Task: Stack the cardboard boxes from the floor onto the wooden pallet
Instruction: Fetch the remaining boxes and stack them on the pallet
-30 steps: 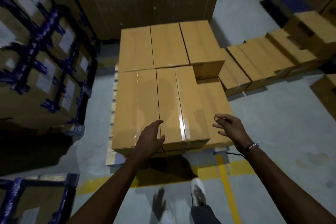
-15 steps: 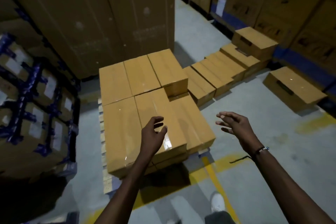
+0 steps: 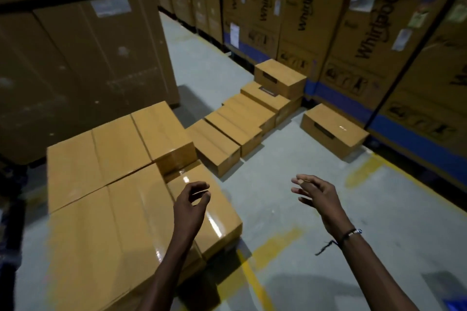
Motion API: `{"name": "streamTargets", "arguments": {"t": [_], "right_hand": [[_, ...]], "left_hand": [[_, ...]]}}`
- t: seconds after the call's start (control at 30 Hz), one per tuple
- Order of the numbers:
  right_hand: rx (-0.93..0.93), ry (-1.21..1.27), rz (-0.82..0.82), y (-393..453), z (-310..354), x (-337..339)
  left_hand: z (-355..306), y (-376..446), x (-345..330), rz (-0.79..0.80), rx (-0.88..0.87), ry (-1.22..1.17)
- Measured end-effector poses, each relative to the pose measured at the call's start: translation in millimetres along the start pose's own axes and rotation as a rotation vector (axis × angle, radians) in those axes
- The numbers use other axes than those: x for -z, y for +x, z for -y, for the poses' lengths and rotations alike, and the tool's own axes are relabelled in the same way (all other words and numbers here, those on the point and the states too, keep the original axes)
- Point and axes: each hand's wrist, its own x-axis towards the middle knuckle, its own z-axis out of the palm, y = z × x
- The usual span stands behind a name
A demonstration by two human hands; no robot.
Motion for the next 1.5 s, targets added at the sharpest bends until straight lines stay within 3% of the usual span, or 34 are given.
{"name": "streamTargets", "arguments": {"t": [0.3,0.77,1.13,1.33,1.5], "right_hand": [[-0.042,0.053,-0.137,91,24,87],[-0.098,0.136,-0.450,273,62,169],[-0.143,0.201,-0.644,386,77,261],[-0.153,0.200,-0.635,466,73,347],[-0.173,0.149,-0.524,550,88,428]], "left_hand": [[-51,84,-137,0.146,-0.015,-0.037],[-107,306,-345,0.414,0.031,-0.115],[-148,414,-521,0.630,0.026,-0.038],[-154,446,-626,0.620,0.026,0.011],[-166,471,-713,0.521,0.074,0.026]]}}
